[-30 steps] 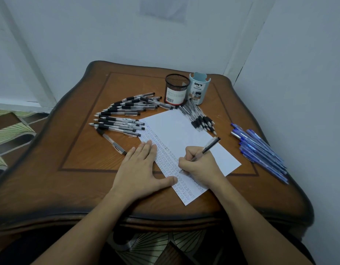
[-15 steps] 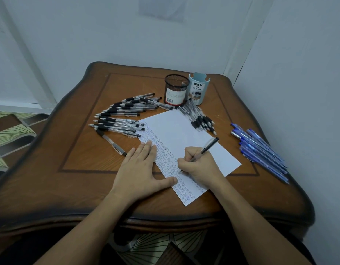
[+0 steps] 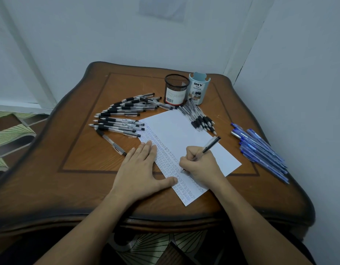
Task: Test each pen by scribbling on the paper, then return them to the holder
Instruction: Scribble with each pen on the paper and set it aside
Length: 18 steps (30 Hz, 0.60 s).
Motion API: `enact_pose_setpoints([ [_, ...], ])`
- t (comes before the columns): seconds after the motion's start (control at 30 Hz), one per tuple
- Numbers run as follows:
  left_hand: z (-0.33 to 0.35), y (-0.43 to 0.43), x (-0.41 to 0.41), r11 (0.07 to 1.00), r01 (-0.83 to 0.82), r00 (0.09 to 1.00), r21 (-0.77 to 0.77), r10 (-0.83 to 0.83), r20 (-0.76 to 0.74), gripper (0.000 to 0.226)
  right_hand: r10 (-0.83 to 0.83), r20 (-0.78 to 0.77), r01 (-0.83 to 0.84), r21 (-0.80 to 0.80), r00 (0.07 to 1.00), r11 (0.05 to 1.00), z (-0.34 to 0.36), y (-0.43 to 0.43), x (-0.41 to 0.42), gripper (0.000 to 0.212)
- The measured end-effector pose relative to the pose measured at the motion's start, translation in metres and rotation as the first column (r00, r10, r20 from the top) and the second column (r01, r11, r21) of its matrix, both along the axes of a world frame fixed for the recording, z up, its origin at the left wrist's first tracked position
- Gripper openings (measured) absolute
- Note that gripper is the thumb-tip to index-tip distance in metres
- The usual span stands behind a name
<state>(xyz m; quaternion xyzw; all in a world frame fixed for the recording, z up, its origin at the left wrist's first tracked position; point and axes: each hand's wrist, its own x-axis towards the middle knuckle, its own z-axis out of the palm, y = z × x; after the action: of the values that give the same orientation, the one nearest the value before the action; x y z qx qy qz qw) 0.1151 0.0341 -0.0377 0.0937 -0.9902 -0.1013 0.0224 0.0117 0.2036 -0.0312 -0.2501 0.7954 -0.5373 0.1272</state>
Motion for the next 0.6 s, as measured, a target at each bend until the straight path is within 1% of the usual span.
enact_pose_setpoints([
  [0.1, -0.0006, -0.0005, -0.0001, 1.000, 0.000, 1.000, 0.004, 0.000, -0.001, 0.127, 0.000, -0.012, 0.001, 0.019, 1.000, 1.000, 0.0004, -0.0009, 0.0008, 0.050],
  [0.23, -0.0003, -0.0003, -0.0002, 1.000, 0.000, 1.000, -0.003, 0.000, 0.005, 0.126, 0.000, -0.025, 0.001, 0.028, 1.000, 1.000, 0.0006, -0.0014, 0.0013, 0.040],
  [0.33, -0.0004, -0.0004, -0.0010, 1.000, 0.002, 1.000, -0.011, -0.002, 0.008, 0.126, 0.011, -0.041, -0.010, 0.041, 0.999, 0.999, 0.0008, -0.0008, 0.0013, 0.045],
  [0.43, -0.0002, -0.0006, -0.0001, 1.000, 0.003, 1.000, -0.008, -0.003, 0.006, 0.126, -0.006, -0.018, 0.006, 0.011, 1.000, 1.000, 0.0010, -0.0005, 0.0005, 0.048],
  [0.5, -0.0007, -0.0006, 0.0000, 1.000, 0.002, 1.000, -0.001, -0.002, 0.002, 0.125, -0.035, -0.017, 0.035, -0.027, 0.999, 0.999, -0.0001, 0.0000, -0.0008, 0.047],
  [0.6, -0.0002, -0.0001, 0.0002, 1.000, 0.001, 1.000, 0.003, -0.001, 0.000, 0.126, -0.036, -0.019, 0.035, -0.018, 0.999, 0.999, -0.0005, -0.0002, -0.0003, 0.046],
])
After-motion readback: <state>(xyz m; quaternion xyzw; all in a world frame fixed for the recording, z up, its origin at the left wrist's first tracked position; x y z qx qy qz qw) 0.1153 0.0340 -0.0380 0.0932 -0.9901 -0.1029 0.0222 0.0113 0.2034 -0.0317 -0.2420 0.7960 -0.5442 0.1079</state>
